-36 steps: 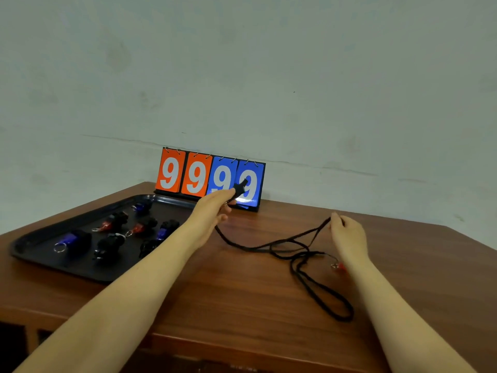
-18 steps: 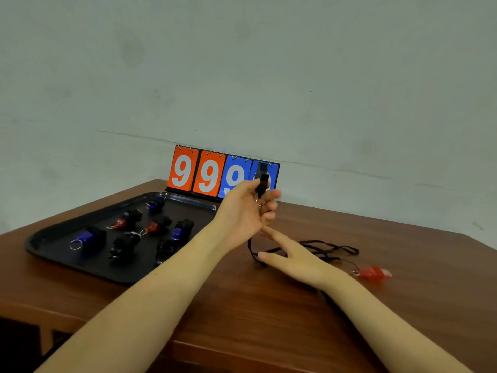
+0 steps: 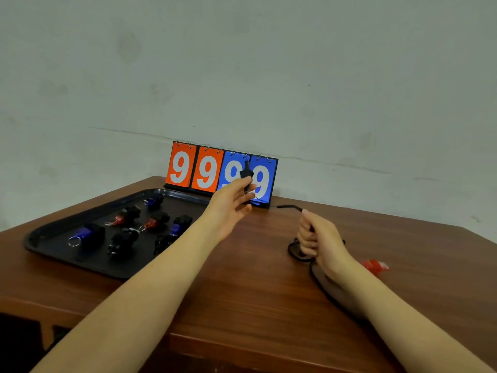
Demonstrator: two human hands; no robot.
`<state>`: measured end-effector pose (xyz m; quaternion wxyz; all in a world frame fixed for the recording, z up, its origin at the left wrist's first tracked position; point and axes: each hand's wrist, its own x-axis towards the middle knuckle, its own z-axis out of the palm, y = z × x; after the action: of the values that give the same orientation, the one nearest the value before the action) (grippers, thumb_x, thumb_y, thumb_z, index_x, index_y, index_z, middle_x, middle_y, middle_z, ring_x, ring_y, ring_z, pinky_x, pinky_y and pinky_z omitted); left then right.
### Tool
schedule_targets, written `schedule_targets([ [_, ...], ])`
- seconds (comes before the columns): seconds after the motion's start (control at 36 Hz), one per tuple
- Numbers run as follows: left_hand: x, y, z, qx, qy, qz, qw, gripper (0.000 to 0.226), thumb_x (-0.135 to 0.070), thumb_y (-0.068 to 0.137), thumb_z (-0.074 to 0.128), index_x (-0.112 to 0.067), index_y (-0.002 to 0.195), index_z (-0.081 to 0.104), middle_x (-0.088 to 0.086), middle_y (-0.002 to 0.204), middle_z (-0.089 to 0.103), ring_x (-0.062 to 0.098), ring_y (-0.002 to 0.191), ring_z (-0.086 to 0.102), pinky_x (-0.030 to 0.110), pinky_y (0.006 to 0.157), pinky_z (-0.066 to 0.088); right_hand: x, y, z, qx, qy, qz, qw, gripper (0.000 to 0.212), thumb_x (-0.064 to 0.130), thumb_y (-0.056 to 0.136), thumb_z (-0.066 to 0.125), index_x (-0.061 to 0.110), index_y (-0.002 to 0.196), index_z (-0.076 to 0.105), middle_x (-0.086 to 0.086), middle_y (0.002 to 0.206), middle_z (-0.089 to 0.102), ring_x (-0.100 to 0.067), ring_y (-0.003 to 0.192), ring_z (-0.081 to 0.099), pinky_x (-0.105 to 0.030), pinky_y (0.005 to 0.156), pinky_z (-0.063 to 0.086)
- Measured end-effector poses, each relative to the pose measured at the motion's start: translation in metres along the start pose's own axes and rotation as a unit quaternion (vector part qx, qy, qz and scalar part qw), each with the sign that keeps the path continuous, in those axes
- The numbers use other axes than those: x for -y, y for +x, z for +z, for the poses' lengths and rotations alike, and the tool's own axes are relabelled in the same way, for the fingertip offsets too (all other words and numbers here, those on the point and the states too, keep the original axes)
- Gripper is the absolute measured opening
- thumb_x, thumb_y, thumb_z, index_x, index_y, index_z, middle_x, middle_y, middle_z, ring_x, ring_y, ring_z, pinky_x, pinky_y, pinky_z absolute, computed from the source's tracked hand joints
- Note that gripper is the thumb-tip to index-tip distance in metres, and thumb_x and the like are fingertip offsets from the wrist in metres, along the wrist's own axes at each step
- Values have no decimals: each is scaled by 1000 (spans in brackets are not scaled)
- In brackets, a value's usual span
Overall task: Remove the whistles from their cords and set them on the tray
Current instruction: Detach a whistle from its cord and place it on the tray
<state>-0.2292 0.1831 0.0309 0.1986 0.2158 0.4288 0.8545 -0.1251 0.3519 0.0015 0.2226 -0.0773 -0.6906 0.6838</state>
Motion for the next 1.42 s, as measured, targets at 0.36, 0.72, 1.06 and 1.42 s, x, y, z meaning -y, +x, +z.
schedule_targets([
  [0.36, 30, 5, -11, 68, 598, 144, 786, 31, -29, 89, 66, -31, 119, 60, -15, 102, 54, 3, 94, 52, 12, 73, 41, 12, -2, -31, -99, -16, -49, 994, 29, 25, 101, 45, 9, 90, 66, 5, 52, 35, -9, 45, 27, -23, 44, 24],
  [0.72, 34, 4, -1, 84, 527, 87, 841, 24, -24, 91, 63, -20, 115, 63, -5, 108, 62, 7, 100, 59, 18, 80, 49, 10, 6, -41, -144, 32, 6, 989, 23, 11, 99, 38, 8, 87, 57, 3, 54, 36, -11, 45, 24, -24, 41, 19],
  [1.06, 24, 0, 11, 35, 27, 2, 999, 28, -3, 94, 55, -4, 122, 60, 15, 115, 66, 21, 102, 67, 25, 76, 58, -11, 1, -22, 16, -498, -149, 854, 23, 23, 100, 46, 26, 86, 64, 13, 85, 65, -7, 80, 58, -26, 72, 43],
  [1.42, 42, 3, 6, 38, 442, 91, 892, 24, -13, 93, 60, -15, 116, 66, 0, 105, 66, 7, 88, 64, 14, 71, 53, 7, -20, 5, -22, -313, -250, 916, 25, 17, 100, 46, 21, 88, 68, 14, 77, 62, 7, 76, 56, -5, 65, 39],
])
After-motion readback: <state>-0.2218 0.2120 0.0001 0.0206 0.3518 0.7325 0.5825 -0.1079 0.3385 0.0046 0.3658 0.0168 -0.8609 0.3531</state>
